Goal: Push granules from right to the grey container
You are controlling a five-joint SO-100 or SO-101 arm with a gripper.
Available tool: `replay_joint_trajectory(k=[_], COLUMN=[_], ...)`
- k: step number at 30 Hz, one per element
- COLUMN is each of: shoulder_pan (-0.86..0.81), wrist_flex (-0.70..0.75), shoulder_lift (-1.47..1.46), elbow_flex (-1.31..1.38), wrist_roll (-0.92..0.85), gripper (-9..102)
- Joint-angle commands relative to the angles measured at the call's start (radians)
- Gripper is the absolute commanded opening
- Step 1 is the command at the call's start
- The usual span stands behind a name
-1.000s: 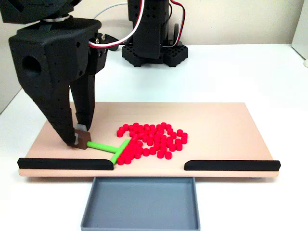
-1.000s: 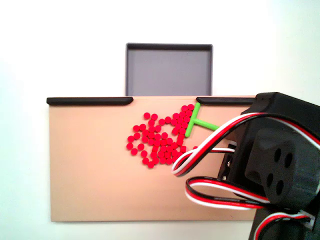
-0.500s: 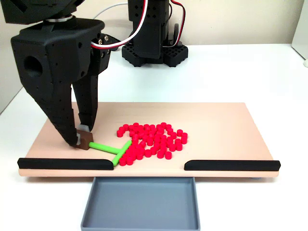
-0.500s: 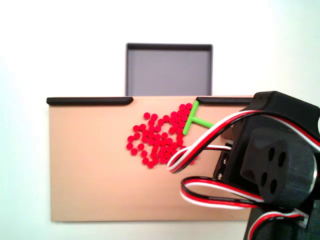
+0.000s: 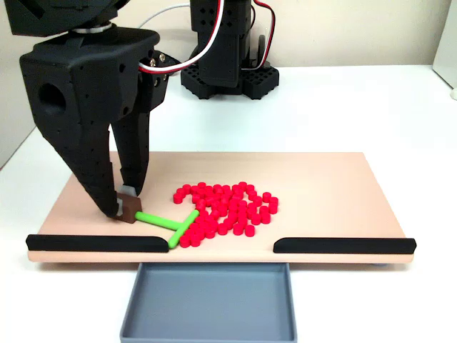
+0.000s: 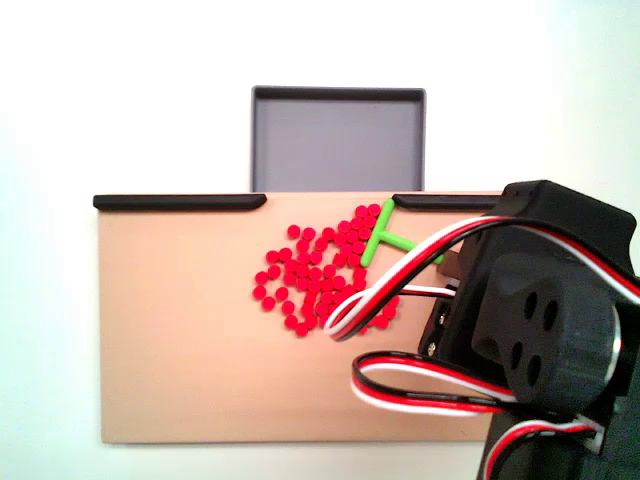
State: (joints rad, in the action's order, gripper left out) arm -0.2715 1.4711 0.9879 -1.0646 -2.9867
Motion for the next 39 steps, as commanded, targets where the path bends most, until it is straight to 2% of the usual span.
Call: replay_joint_trajectory(k=[1,39], shoulder_pan=[0.014,0.017], wrist_flex=[0.006,0.011], shoulder_lift=[0.020,0.074], elbow_flex=[-0.009,-0.009], wrist_roll=[0.005,0.005], gripper=[0,0])
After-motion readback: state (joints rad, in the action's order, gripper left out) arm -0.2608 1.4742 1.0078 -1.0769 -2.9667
